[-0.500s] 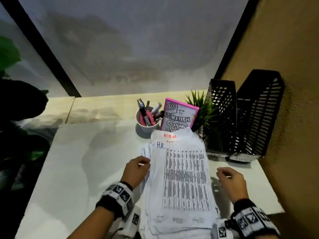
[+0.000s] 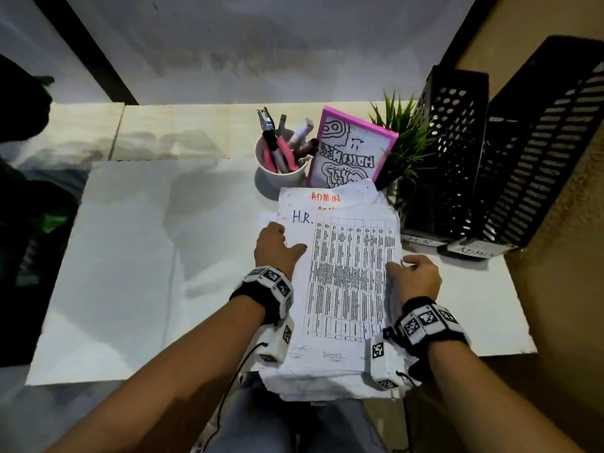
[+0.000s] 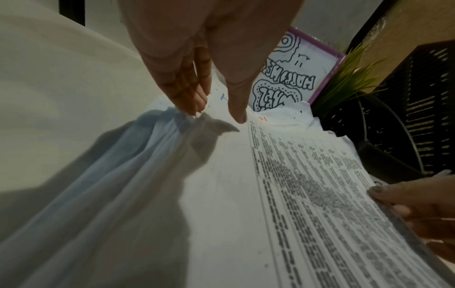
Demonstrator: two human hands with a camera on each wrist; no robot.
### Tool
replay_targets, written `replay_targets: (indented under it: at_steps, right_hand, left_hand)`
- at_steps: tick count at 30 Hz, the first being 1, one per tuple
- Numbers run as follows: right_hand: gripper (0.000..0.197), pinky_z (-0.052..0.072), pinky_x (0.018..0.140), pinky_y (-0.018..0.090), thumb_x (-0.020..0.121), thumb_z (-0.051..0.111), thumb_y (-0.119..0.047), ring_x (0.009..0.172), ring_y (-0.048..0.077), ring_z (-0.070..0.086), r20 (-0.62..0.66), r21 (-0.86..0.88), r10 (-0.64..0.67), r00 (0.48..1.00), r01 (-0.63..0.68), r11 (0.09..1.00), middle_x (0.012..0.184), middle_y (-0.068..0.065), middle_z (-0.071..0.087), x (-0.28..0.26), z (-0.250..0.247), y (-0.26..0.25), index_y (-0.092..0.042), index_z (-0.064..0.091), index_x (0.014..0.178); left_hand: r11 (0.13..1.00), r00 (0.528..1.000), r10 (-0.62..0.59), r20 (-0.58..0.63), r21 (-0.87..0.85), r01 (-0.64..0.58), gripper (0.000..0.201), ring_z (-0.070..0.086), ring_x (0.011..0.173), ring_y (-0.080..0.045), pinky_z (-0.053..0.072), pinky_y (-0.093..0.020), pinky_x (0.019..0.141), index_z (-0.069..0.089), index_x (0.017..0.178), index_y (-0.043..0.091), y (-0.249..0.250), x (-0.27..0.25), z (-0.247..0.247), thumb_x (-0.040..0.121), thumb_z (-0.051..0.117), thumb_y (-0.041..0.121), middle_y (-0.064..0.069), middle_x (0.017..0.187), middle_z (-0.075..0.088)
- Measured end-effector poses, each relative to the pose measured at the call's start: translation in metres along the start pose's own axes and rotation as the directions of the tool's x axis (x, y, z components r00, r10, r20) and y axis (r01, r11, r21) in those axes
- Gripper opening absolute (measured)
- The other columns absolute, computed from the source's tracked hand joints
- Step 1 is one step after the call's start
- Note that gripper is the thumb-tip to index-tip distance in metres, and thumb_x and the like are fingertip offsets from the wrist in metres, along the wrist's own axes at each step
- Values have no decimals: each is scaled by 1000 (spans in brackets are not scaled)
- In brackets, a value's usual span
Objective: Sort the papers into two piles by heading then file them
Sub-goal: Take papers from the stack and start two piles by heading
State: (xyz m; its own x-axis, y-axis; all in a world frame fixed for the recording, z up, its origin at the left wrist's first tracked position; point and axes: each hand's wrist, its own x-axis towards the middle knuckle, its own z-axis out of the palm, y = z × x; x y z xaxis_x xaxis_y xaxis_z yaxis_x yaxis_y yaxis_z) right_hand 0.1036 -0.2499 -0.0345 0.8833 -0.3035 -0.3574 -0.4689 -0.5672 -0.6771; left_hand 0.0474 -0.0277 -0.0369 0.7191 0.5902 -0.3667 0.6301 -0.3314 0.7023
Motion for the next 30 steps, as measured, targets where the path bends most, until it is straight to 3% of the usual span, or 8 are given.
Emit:
replay_targets:
  at_steps: [4, 9, 11, 14, 18, 23, 26, 30]
  right_hand:
    - [21, 36, 64, 24, 75, 77, -15, 72, 23, 54, 13, 4, -9, 1000, 9, 1000, 84, 12, 61, 3, 6, -7, -6, 63, 88]
    - [20, 51, 60, 32, 69, 71, -5, 57, 21, 53, -70, 75, -46, 996, 51, 996, 60, 6, 57, 3, 13, -7, -12, 54, 61]
    - [15, 48, 56, 31, 72, 70, -4, 60, 21, 52, -63, 86, -52, 997, 58, 995, 64, 7, 58, 3, 12, -6, -10, 58, 66]
    - [8, 33, 61, 17, 80, 67, -6, 75, 22, 50, -66, 50, -140, 988, 144, 988, 84, 10, 57, -1, 6, -11, -6, 63, 86]
    - [22, 39, 66, 8, 83, 70, -15, 81, 17, 50, -73, 88, -278, 958, 284, 955, 96, 7, 56, -1, 7, -12, -5, 64, 102]
    - [50, 44, 66, 7, 75, 77, -5, 91, 17, 52, 232, 376, -175, 957, 78, 923, 101, 9, 55, -1, 9, -18, -5, 57, 121]
    - [39, 46, 66, 18, 72, 78, -5, 89, 21, 53, 310, 366, -111, 944, -11, 930, 93, 4, 56, 4, 8, -18, -13, 59, 105]
    - [19, 51, 51, 19, 76, 63, 15, 65, 21, 66, 393, 520, -10, 919, -213, 827, 67, 6, 70, 1, -3, -27, 2, 61, 90]
  left_hand:
    - [1000, 998, 9, -70, 19, -8, 55, 53, 100, -29, 45, -37, 87, 51, 113, 4, -6, 6, 3, 70, 79, 23, -13, 116, 48]
    - [998, 989, -17, -149, -59, 8, 23, 60, 81, -24, 45, -29, 71, 62, 92, 8, -7, 13, -5, 73, 74, 16, -7, 90, 66]
    - [998, 987, 2, -163, -58, -12, 15, 62, 77, -23, 47, -28, 69, 68, 90, 11, -9, 12, -11, 76, 70, 19, -3, 82, 69]
    - [996, 985, 78, -154, -38, -85, 16, 65, 73, -25, 53, -35, 72, 75, 92, 16, -17, 9, -16, 82, 65, 24, -5, 76, 72]
    - [934, 958, 164, -234, -276, -227, 16, 66, 99, -10, 49, -27, 94, 74, 95, 20, -22, -4, -18, 85, 65, 10, 1, 104, 73]
    - [845, 933, 258, -252, -410, -344, 29, 52, 72, 4, 41, -12, 68, 53, 86, 24, -11, -36, -24, 94, 45, -3, 12, 80, 60]
    - [804, 960, 239, -145, -525, -280, 23, 53, 78, -4, 41, -19, 74, 52, 87, 21, -12, -47, -16, 95, 42, 2, 8, 82, 59]
    - [749, 973, 224, 60, -649, -133, 18, 57, 81, -19, 40, -36, 80, 60, 71, 17, -2, -54, -13, 83, 47, 23, -7, 78, 62]
